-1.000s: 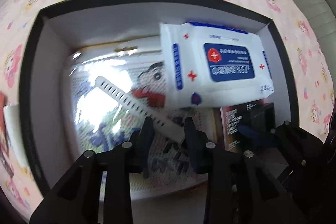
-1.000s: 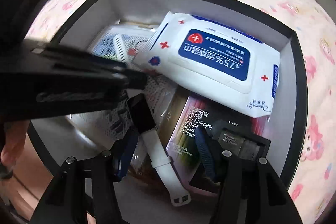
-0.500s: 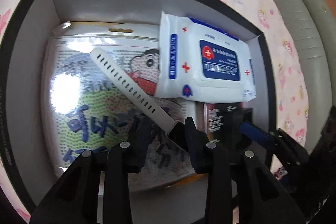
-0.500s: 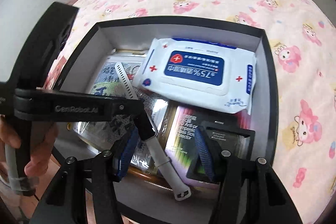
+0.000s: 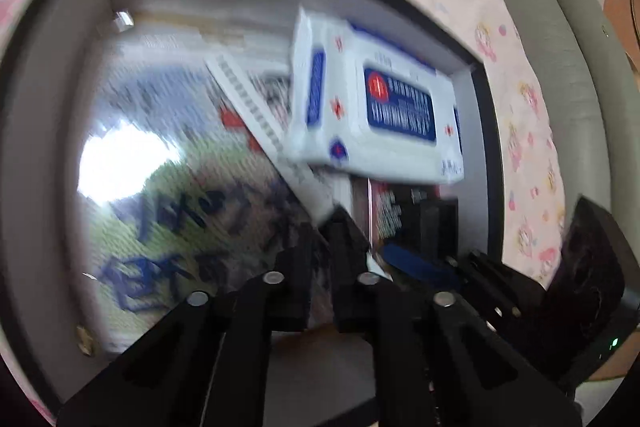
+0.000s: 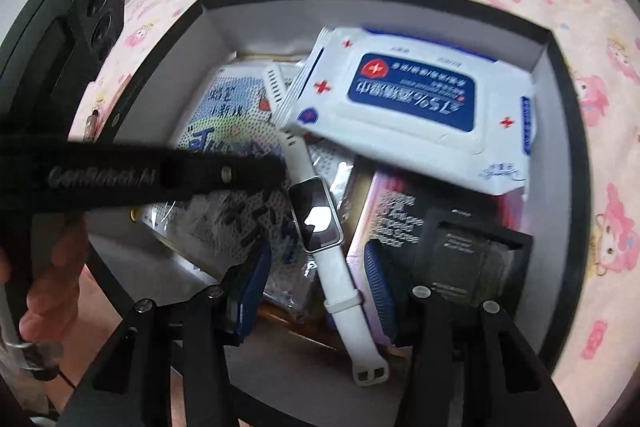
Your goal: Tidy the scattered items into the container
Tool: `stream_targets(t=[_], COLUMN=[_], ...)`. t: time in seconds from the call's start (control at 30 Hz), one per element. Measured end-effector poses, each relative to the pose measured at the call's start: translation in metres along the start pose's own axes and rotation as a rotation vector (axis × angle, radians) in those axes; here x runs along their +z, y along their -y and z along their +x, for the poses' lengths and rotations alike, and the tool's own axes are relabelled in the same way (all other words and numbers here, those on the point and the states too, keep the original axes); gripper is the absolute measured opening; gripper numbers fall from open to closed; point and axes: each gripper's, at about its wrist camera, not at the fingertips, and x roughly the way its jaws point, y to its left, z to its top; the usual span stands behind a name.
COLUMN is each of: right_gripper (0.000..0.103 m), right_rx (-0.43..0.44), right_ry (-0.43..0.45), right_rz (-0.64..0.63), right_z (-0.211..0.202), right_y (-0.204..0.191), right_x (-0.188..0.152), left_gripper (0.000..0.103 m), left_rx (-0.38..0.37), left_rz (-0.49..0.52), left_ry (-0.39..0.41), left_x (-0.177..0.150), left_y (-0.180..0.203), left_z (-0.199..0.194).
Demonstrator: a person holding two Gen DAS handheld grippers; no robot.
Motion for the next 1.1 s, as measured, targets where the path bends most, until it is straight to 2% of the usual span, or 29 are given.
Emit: stream_targets(t=[0.17, 0.33, 0.43, 0.47, 0.53, 0.6, 0.7, 0.8, 0.9, 0.97, 1.03, 1.1], right_gripper=[0.045, 0.045, 0.045, 0.045, 0.045, 0.045, 0.045, 0.045, 0.045, 0.045, 0.045, 0.045], right_rx=[0.059, 0.076, 0.13, 0.147, 0.163, 0.161, 0.116, 0.15, 0.169, 0.181, 0.118, 0.07], right_ry=[-0.011, -0.018, -0.019, -0.017, -0.009, 0.007, -0.001, -0.018, -0.015, -0.014, 0.007, 0.048], right_rz=[0.01, -0.016, -0.008, -0.002, 0.008, 0.011, 0.025, 0.048, 0.038, 0.023, -0.017, -0.029], right_z=[0.006, 0.008, 0.009, 0.008, 0.006, 0.002, 0.005, 0.013, 0.017, 0.019, 0.016, 0.007], right_y=[-0.004, -0.011, -0.013, -0.013, -0.013, -0.013, -0.011, -0.012, -0.02, -0.026, -0.034, -0.035], right_x=[0.003, 0.003, 0.005, 0.007, 0.009, 0.009, 0.01, 0.01, 0.011, 0.011, 0.011, 0.011], left_gripper=[0.026, 0.027, 0.027, 0.027, 0.027, 0.027, 0.033, 0.033, 0.013, 0.009, 0.007, 0.007], left_rx=[-0.017, -0.033, -0.019, -0.01, 0.02, 0.043, 0.032, 0.053, 0.104, 0.141, 0.205, 0.167], left_rz=[0.003, 0.005, -0.003, -0.005, -0.005, -0.001, 0.024, 0.054, 0.047, 0.043, 0.046, 0.021], left_ry=[-0.02, -0.039, -0.021, -0.013, -0.004, -0.003, -0.026, -0.024, 0.003, 0.035, 0.073, 0.06], left_x=[0.005, 0.011, 0.011, 0.021, 0.01, 0.003, 0.002, 0.002, 0.003, 0.006, 0.008, 0.01], left_y=[0.003, 0.006, 0.0, -0.005, -0.014, -0.018, -0.016, -0.011, -0.014, -0.02, -0.026, -0.035], left_z=[0.009, 0.017, 0.01, 0.009, -0.004, -0.013, -0.012, -0.004, -0.008, -0.016, -0.026, -0.032])
